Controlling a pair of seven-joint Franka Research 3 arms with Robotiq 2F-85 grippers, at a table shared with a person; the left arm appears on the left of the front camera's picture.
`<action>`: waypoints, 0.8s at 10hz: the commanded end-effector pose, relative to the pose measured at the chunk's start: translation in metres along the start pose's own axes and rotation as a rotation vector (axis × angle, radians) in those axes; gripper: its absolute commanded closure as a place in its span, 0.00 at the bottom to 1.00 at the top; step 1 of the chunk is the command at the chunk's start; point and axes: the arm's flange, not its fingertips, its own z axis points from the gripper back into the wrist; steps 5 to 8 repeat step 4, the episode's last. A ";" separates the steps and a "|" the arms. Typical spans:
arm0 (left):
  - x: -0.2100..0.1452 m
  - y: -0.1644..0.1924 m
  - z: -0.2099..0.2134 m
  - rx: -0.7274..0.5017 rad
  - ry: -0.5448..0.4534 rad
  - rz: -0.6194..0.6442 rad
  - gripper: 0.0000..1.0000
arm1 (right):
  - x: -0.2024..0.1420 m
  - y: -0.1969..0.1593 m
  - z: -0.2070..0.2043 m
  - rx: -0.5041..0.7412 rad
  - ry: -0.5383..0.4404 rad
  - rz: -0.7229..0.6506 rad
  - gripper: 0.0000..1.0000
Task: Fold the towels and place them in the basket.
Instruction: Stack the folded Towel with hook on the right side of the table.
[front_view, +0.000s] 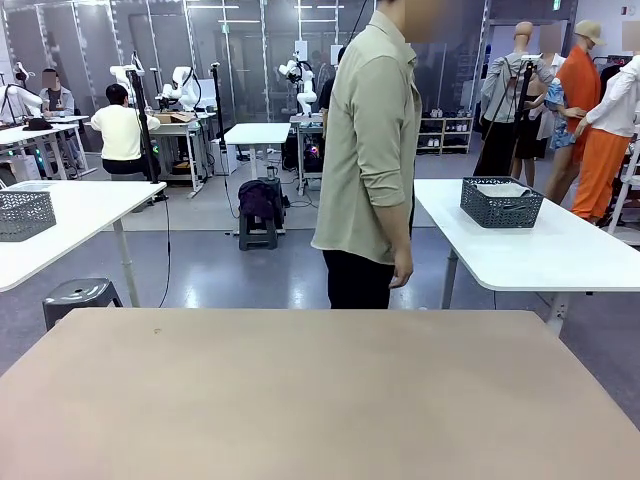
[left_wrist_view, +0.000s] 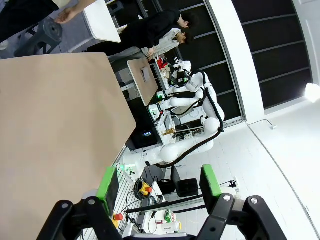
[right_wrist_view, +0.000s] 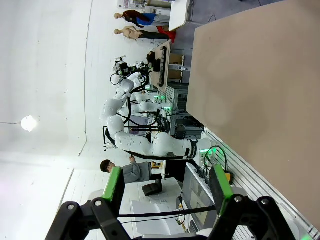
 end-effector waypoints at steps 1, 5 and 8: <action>-0.003 -0.001 -0.002 0.014 -0.004 0.002 0.16 | -0.001 0.001 0.000 -0.001 -0.001 0.004 0.13; -0.003 -0.001 -0.002 0.014 -0.004 0.002 0.16 | -0.001 0.001 0.000 -0.001 -0.001 0.004 0.13; -0.003 -0.001 -0.002 0.014 -0.004 0.002 0.16 | -0.001 0.001 0.000 -0.001 -0.001 0.004 0.13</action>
